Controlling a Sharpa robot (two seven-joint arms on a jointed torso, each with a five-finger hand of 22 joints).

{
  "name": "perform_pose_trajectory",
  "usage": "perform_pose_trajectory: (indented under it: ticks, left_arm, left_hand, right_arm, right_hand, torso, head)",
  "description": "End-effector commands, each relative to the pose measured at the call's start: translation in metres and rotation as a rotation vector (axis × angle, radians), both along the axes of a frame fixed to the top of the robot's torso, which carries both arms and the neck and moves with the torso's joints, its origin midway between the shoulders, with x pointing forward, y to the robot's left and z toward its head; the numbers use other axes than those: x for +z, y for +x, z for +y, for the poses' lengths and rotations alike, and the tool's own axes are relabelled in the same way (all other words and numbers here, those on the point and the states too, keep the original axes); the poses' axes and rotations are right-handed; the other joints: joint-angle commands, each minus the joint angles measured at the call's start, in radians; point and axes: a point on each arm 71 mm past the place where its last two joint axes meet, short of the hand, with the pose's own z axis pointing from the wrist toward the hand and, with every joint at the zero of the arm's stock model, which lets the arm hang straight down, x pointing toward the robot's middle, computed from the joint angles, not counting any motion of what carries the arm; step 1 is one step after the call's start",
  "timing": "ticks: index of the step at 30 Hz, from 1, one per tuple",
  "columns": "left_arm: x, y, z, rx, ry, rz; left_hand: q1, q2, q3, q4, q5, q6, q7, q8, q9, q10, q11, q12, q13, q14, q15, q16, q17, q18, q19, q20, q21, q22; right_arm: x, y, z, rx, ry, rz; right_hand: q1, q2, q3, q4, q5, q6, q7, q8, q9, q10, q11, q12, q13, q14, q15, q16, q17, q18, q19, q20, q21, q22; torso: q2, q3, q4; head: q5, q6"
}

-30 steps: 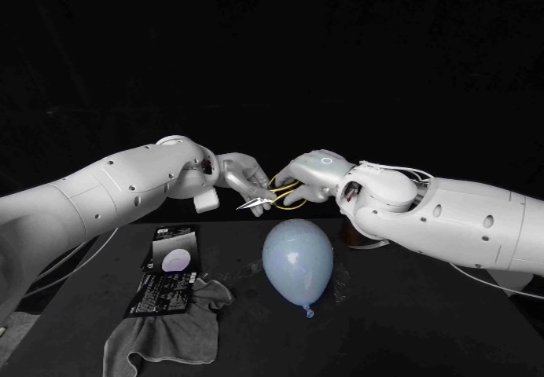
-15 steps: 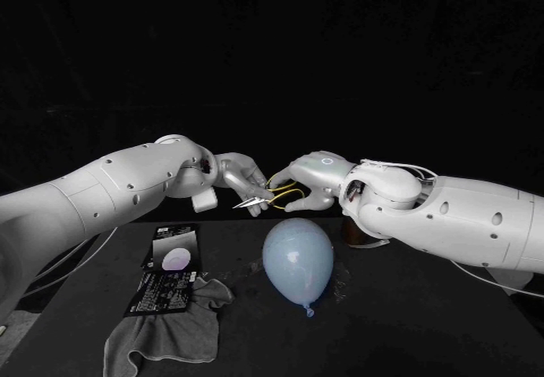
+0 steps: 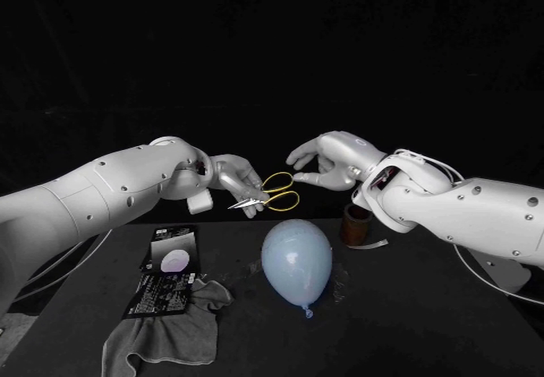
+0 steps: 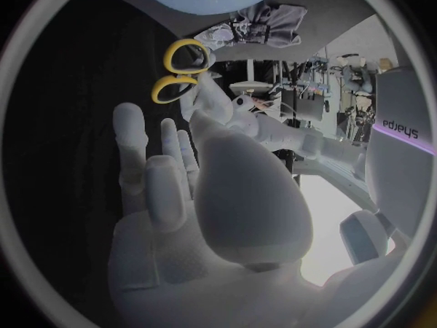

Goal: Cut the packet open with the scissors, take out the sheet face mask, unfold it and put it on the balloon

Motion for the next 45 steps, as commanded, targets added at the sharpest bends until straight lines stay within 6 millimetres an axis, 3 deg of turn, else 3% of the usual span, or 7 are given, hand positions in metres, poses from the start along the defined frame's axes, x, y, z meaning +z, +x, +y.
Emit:
perform_pose_trajectory:
  ticks: [1, 6, 9, 12, 16, 32, 45]
  left_arm:
    - [0.004, 0.0, -0.001, 0.008, -0.044, -0.026]
    - [0.006, -0.001, 0.001, 0.026, -0.071, -0.062]
    - [0.007, -0.001, 0.003, 0.041, -0.089, -0.085]
    - [0.006, -0.002, 0.004, 0.055, -0.113, -0.113]
    - [0.007, -0.003, 0.005, 0.069, -0.142, -0.143]
    - [0.004, -0.008, 0.001, 0.07, -0.196, -0.164]
    - [0.003, -0.01, 0.0, 0.061, -0.202, -0.163]
  left_hand:
    - [-0.001, 0.009, 0.062, -0.058, 0.004, -0.003, -0.001, 0.006, 0.003, 0.015, -0.01, -0.004, 0.001, 0.006, -0.001, 0.002, 0.001, 0.015, 0.004, -0.001, 0.006, 0.001]
    - [-0.003, 0.009, 0.064, -0.059, 0.004, -0.004, -0.001, 0.006, 0.004, 0.014, -0.01, -0.004, 0.001, 0.005, -0.001, 0.002, 0.002, 0.014, 0.003, -0.001, 0.006, 0.001]
    - [-0.004, 0.008, 0.065, -0.06, 0.004, -0.005, -0.001, 0.006, 0.005, 0.014, -0.01, -0.004, 0.001, 0.005, -0.001, 0.001, 0.002, 0.014, 0.003, -0.001, 0.006, 0.001]
    - [-0.005, 0.007, 0.065, -0.061, 0.004, -0.005, -0.001, 0.006, 0.005, 0.014, -0.01, -0.004, 0.001, 0.004, -0.001, 0.001, 0.003, 0.014, 0.003, -0.001, 0.006, 0.001]
    - [-0.005, 0.007, 0.065, -0.061, 0.004, -0.005, -0.001, 0.006, 0.005, 0.014, -0.01, -0.004, 0.001, 0.004, -0.001, 0.001, 0.003, 0.014, 0.003, -0.001, 0.006, 0.001]
    - [-0.007, 0.007, 0.066, -0.061, 0.004, -0.006, 0.0, 0.006, 0.007, 0.014, -0.01, -0.005, 0.001, 0.004, 0.0, 0.001, 0.003, 0.014, 0.003, -0.001, 0.006, 0.001]
    - [-0.009, 0.007, 0.067, -0.062, 0.004, -0.007, 0.0, 0.007, 0.008, 0.013, -0.009, -0.005, 0.001, 0.003, 0.0, 0.0, 0.004, 0.014, 0.002, 0.0, 0.006, 0.001]
  right_arm:
    - [0.01, 0.005, -0.024, -0.065, 0.29, 0.072]
    - [0.003, 0.01, -0.044, -0.145, 0.366, 0.194]
    - [-0.008, 0.013, -0.048, -0.187, 0.381, 0.295]
    - [-0.022, 0.014, -0.047, -0.213, 0.4, 0.414]
    - [-0.036, 0.014, -0.039, -0.212, 0.397, 0.513]
    - [-0.06, 0.014, -0.01, -0.177, 0.438, 0.673]
    - [-0.063, 0.016, -0.007, -0.181, 0.465, 0.672]
  right_hand:
    - [-0.015, -0.016, 0.025, 0.006, 0.006, 0.019, 0.012, 0.009, -0.005, 0.035, -0.001, -0.007, 0.001, 0.024, 0.001, 0.014, 0.02, -0.007, 0.023, 0.001, 0.031, 0.023]
    - [-0.055, -0.042, 0.034, 0.022, 0.013, 0.016, 0.034, -0.001, -0.017, 0.054, 0.011, -0.025, 0.001, 0.024, 0.01, 0.015, 0.021, -0.01, 0.029, 0.008, 0.035, 0.031]
    - [-0.127, -0.057, -0.005, 0.027, 0.018, -0.014, 0.051, -0.024, -0.033, 0.01, 0.03, -0.039, -0.001, -0.039, 0.027, -0.056, -0.131, 0.013, -0.068, 0.025, -0.135, -0.075]
    - [-0.17, -0.049, -0.054, 0.023, 0.025, -0.033, 0.067, -0.04, -0.049, -0.038, 0.049, -0.036, -0.001, -0.308, 0.049, -0.323, -0.571, 0.011, -0.183, 0.05, -0.23, -0.118]
    - [-0.179, -0.032, -0.129, 0.022, 0.016, -0.046, 0.088, -0.049, -0.068, -0.076, 0.073, -0.037, -0.002, -0.512, 0.085, -0.565, -0.684, 0.006, -0.336, 0.093, -0.405, -0.233]
    - [-0.123, 0.065, -0.316, 0.02, 0.016, -0.039, 0.104, -0.041, -0.118, -0.072, 0.095, -0.032, -0.003, -0.617, 0.136, -0.966, -0.876, 0.02, -0.407, 0.164, -0.651, -0.487]
    - [-0.032, 0.141, -0.287, -0.026, 0.003, -0.006, 0.086, -0.018, -0.125, -0.042, 0.079, -0.019, -0.001, -0.569, 0.128, -1.047, -0.904, 0.022, -0.389, 0.162, -0.661, -0.546]
  torso:
    - [0.001, -0.0002, 0.0007]
    - [0.001, 0.0013, -0.0008]
    - [0.001, 0.0021, -0.0017]
    - [0.001, 0.0019, -0.0004]
    - [0.001, 0.0011, 0.0001]
    - [0.0, 0.0016, -0.0001]
    - [0.0, 0.0016, -0.0002]
  head:
    - [-0.004, 0.006]
    - [-0.005, 0.009]
    - [-0.005, 0.01]
    - [-0.007, 0.011]
    - [-0.009, 0.012]
    - [-0.016, 0.016]
    - [-0.015, 0.014]
